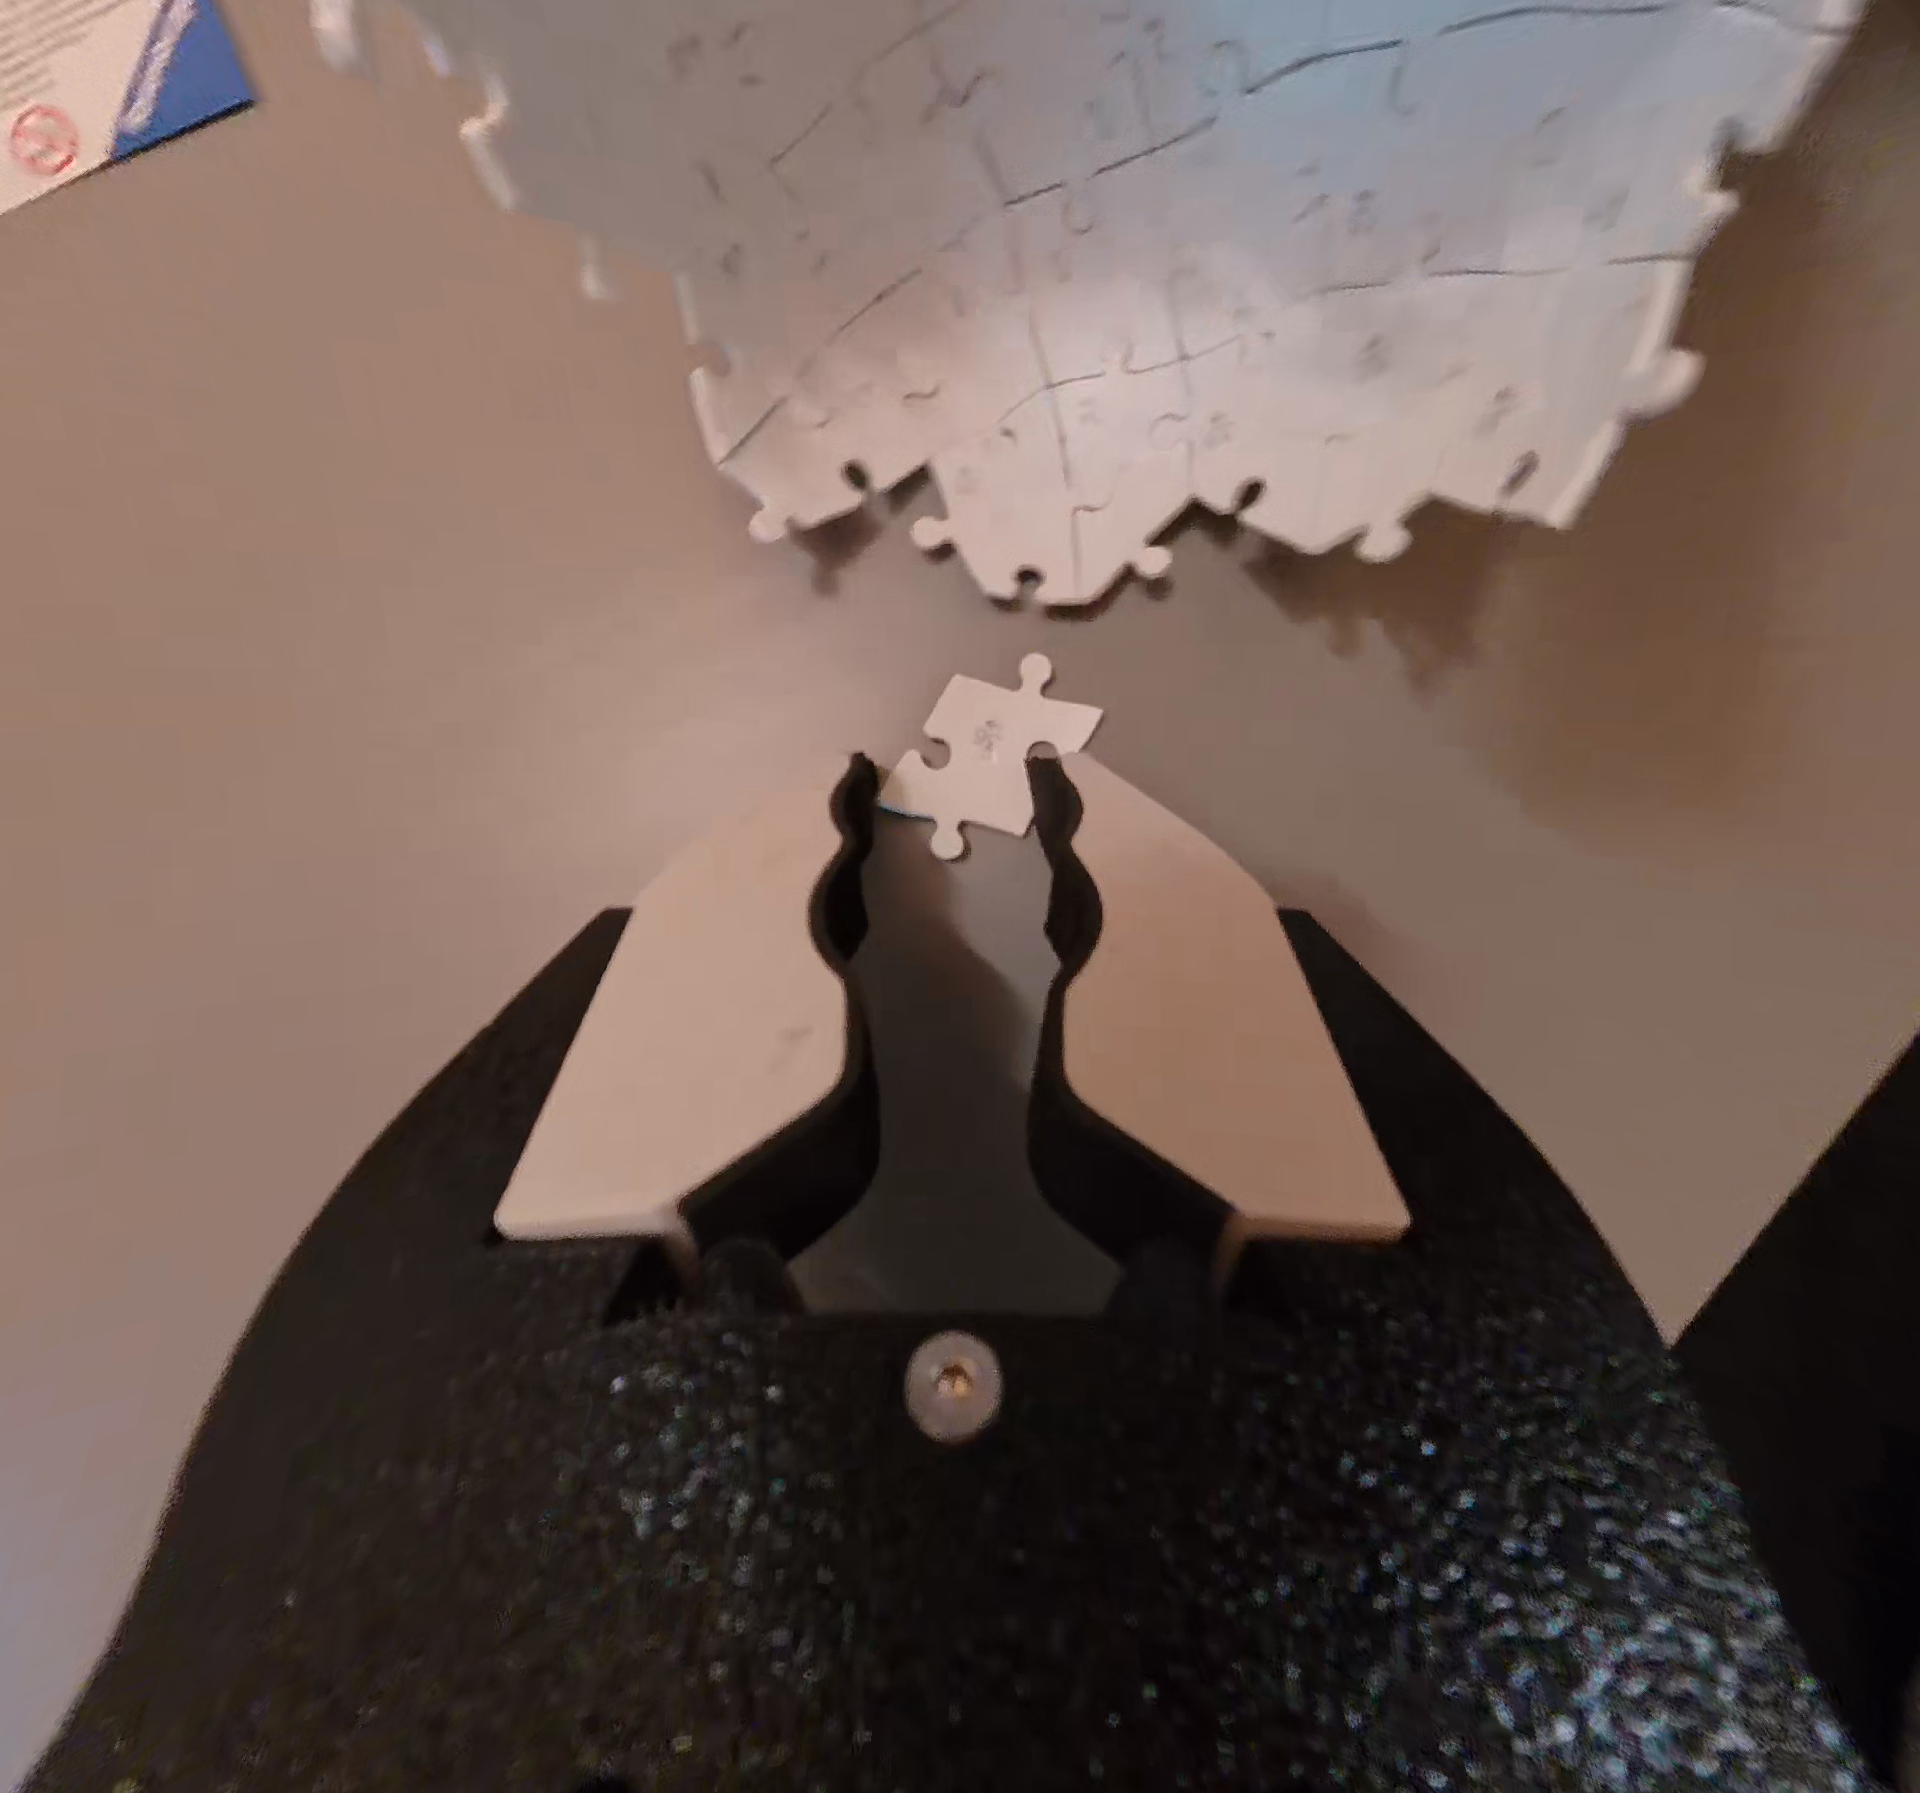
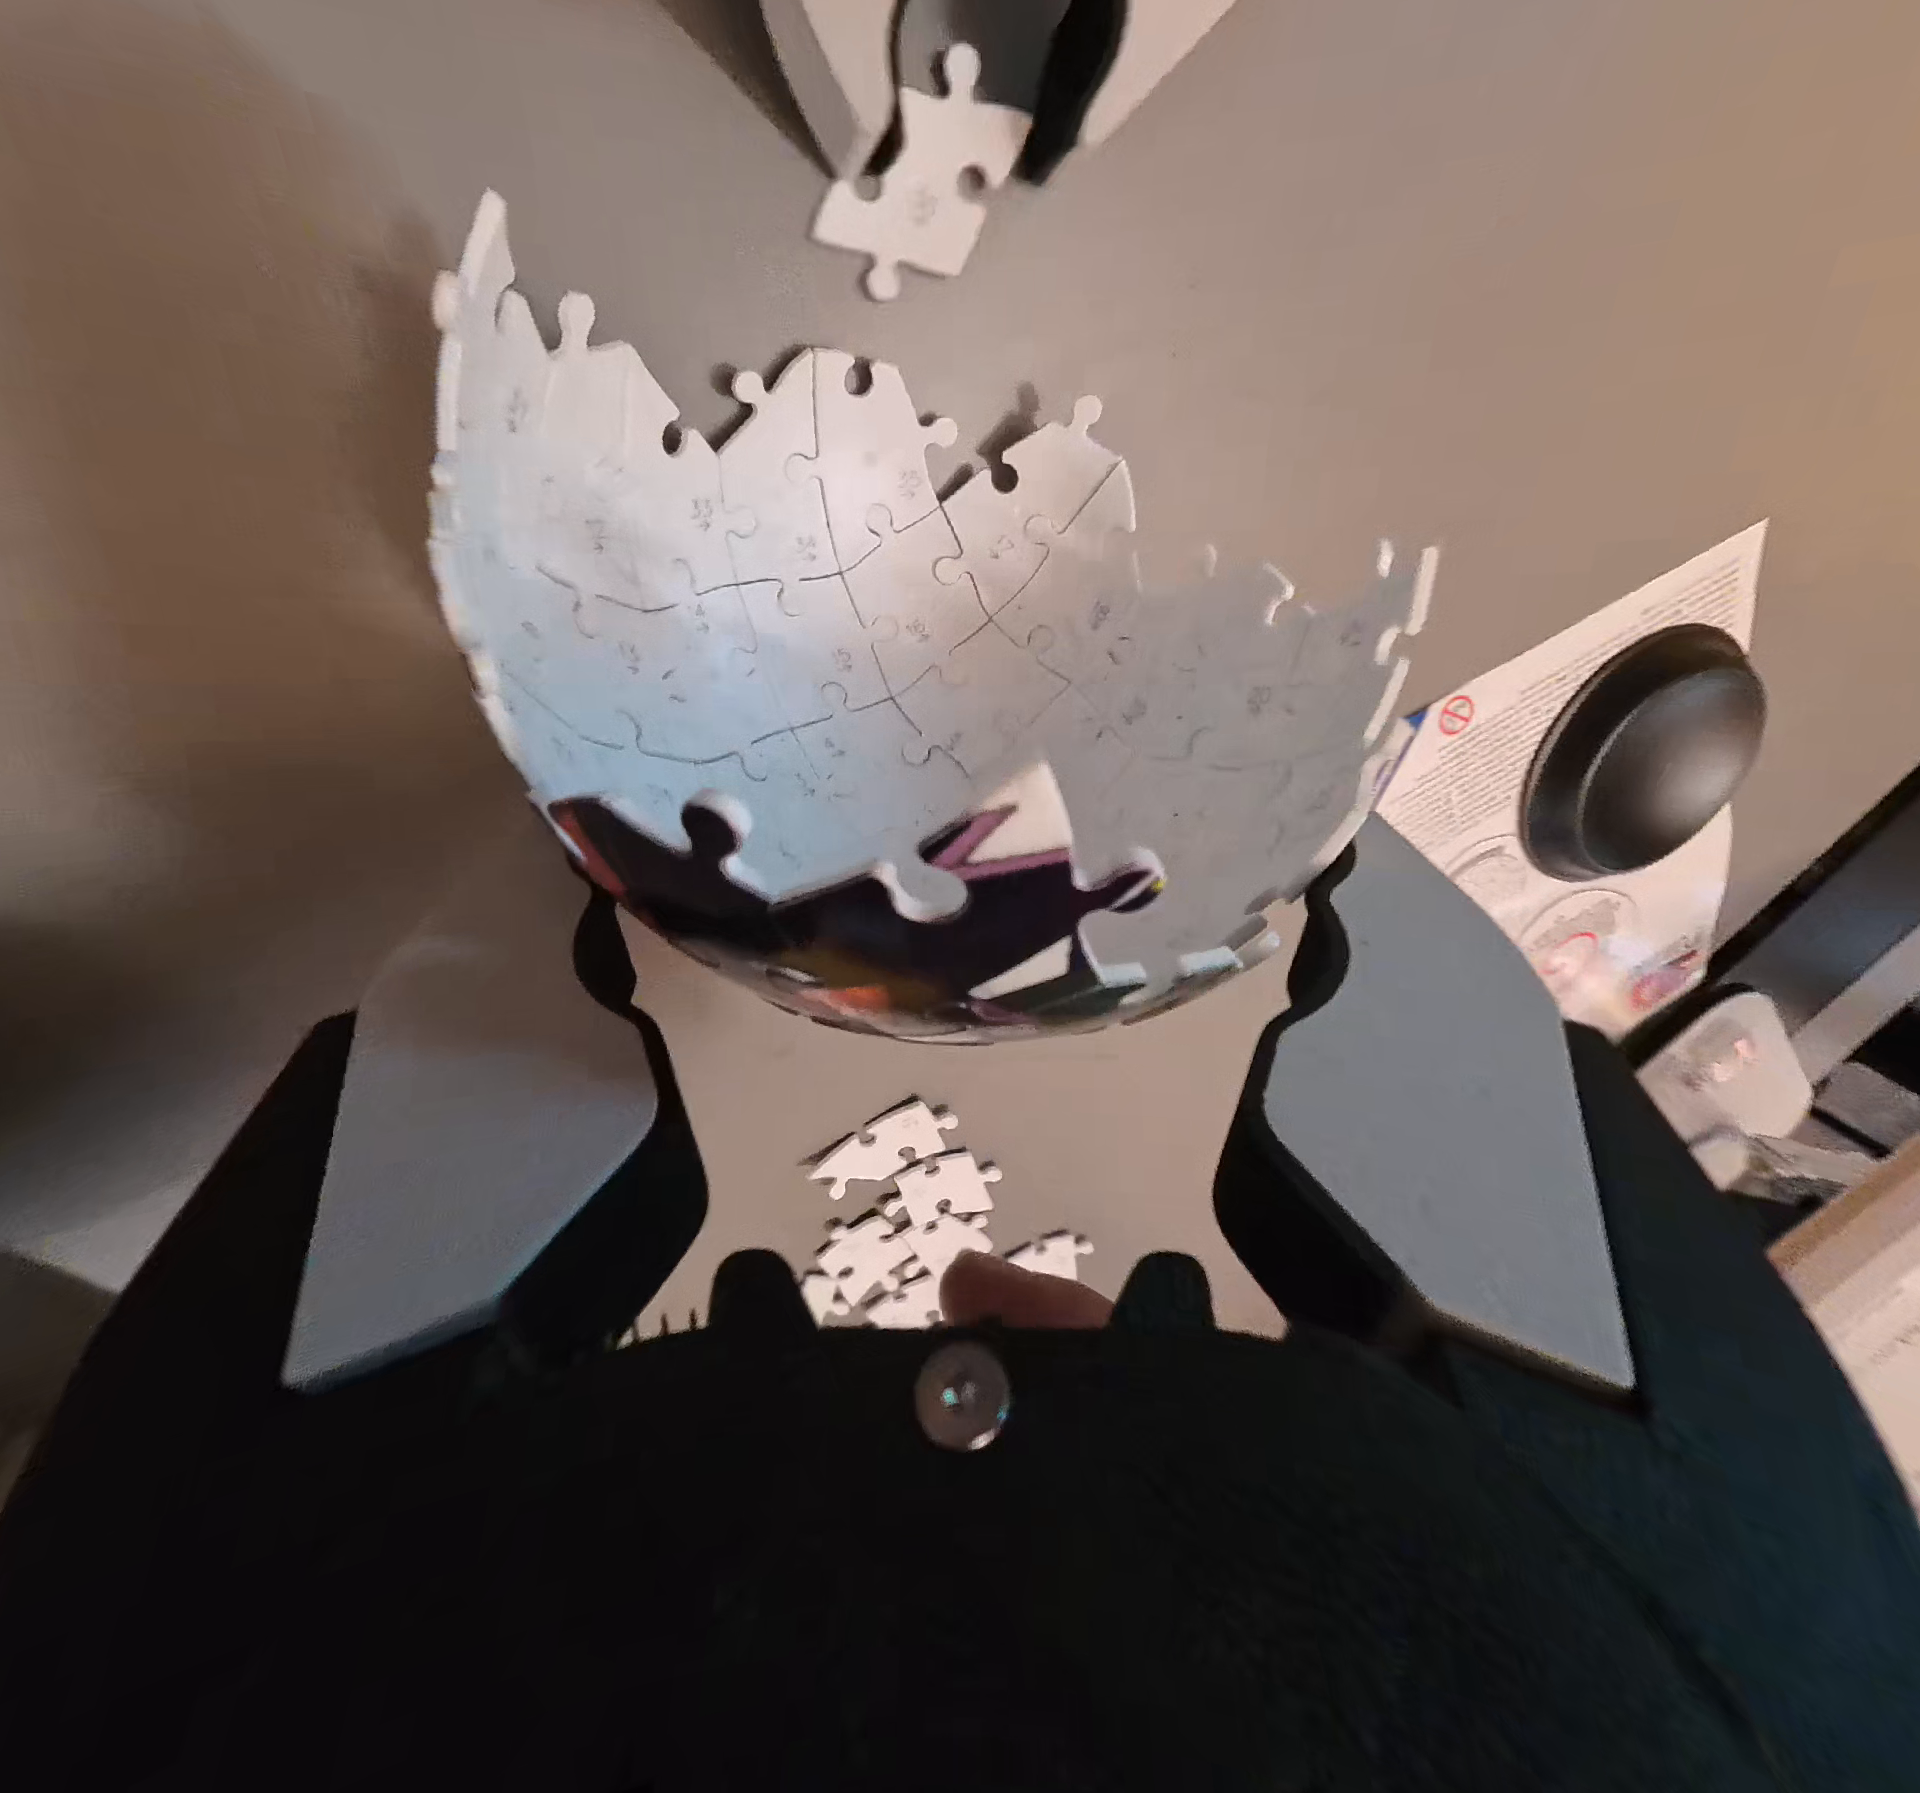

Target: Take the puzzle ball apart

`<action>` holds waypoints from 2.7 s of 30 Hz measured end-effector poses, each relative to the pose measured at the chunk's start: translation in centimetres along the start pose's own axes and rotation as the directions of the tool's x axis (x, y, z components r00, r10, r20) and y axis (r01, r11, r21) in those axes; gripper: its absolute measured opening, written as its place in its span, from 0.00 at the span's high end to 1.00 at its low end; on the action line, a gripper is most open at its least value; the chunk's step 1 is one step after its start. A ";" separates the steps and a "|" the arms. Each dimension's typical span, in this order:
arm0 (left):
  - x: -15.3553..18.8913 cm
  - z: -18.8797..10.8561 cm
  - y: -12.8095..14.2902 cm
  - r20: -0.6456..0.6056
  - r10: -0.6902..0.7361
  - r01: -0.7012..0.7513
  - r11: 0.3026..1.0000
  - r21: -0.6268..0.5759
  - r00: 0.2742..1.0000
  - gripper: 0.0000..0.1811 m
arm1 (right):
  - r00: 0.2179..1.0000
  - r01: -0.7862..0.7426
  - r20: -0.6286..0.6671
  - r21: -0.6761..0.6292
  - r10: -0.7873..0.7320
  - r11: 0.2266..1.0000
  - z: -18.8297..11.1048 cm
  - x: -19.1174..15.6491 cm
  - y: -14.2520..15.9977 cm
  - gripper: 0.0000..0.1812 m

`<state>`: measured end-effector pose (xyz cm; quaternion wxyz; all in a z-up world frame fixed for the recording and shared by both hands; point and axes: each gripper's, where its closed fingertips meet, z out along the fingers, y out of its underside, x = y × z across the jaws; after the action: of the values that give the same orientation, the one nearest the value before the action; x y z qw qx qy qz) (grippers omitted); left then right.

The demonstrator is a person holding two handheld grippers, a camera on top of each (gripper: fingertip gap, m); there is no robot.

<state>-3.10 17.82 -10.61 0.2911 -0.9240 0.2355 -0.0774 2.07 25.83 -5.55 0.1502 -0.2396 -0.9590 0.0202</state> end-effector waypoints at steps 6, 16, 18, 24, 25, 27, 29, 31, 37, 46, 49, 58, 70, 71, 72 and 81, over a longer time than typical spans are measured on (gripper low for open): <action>-2.2 0.1 -0.5 0.018 -0.173 0.171 0.981 0.097 0.985 0.87 | 0.994 -0.086 0.069 0.008 0.085 0.996 0.3 0.3 -0.4 0.31; -2.0 -0.2 -0.6 -0.031 -0.028 0.032 0.994 0.106 0.999 0.79 | 0.977 -0.180 0.099 -0.075 0.187 0.981 0.3 0.2 0.4 0.32; -2.0 -0.2 -0.6 -0.051 0.051 -0.046 0.995 0.087 0.997 0.81 | 0.979 -0.178 0.083 -0.092 0.186 0.980 0.1 0.4 0.7 0.32; -1.7 0.2 -0.3 -0.079 0.139 -0.136 0.990 0.049 0.987 0.79 | 0.982 -0.156 0.088 -0.110 0.166 0.982 0.1 0.4 0.8 0.32; -1.6 0.2 -0.4 -0.080 0.139 -0.135 0.989 0.063 0.987 0.81 | 0.983 -0.153 0.090 -0.108 0.163 0.982 0.1 0.4 0.8 0.32; -1.2 0.4 -0.6 -0.086 0.134 -0.126 0.988 0.095 0.987 0.86 | 0.982 -0.154 0.095 -0.104 0.164 0.983 0.2 0.4 0.7 0.32; -1.2 0.5 -0.7 -0.074 0.138 -0.129 0.985 0.112 0.988 0.87 | 0.983 -0.146 0.096 -0.109 0.157 0.983 0.3 0.4 0.8 0.32; -1.2 0.5 -0.7 -0.066 0.134 -0.126 0.985 0.117 0.989 0.87 | 0.982 -0.145 0.104 -0.113 0.157 0.983 0.4 0.3 0.8 0.33; -1.9 0.2 -0.5 -0.066 0.072 -0.062 0.988 0.138 0.995 0.87 | 0.988 -0.120 0.081 -0.105 0.129 0.987 0.2 0.5 0.4 0.35; -2.6 -0.6 -3.3 0.045 -0.008 -0.001 0.978 0.206 0.999 0.87 | 0.989 -0.117 0.073 -0.103 0.125 0.988 0.3 0.7 0.3 0.35; -2.5 0.6 -2.9 0.055 -0.008 0.000 0.990 0.139 0.998 0.87 | 0.990 -0.115 0.069 -0.092 0.121 0.989 0.2 0.8 0.1 0.35; -3.0 0.9 -2.4 0.128 -0.008 -0.002 0.997 0.079 0.992 0.86 | 0.991 -0.110 0.061 -0.077 0.115 0.991 0.3 1.0 -0.3 0.35; -5.1 -0.7 -3.3 0.111 -0.206 0.171 0.950 0.263 0.972 0.82 | 0.992 -0.110 0.047 -0.080 0.114 0.991 0.5 1.3 -0.4 0.36; -5.1 -0.6 -3.4 0.098 -0.232 0.197 0.941 0.276 0.968 0.81 | 0.992 -0.111 0.046 -0.082 0.115 0.990 0.5 1.3 -0.4 0.36; -5.1 -0.3 -3.3 0.093 -0.245 0.211 0.937 0.279 0.965 0.80 | 0.992 -0.112 0.045 -0.084 0.116 0.990 0.6 1.4 -0.4 0.36; -5.7 0.4 -2.4 0.177 -0.219 0.179 0.960 0.217 0.959 0.68 | 0.992 -0.117 0.039 -0.093 0.121 0.989 0.6 1.4 -0.3 0.36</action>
<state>-7.08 22.53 -9.58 0.3948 -0.9124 0.1015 -0.0367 0.52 26.22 -5.68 0.1164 -0.3026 -0.9459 -0.0089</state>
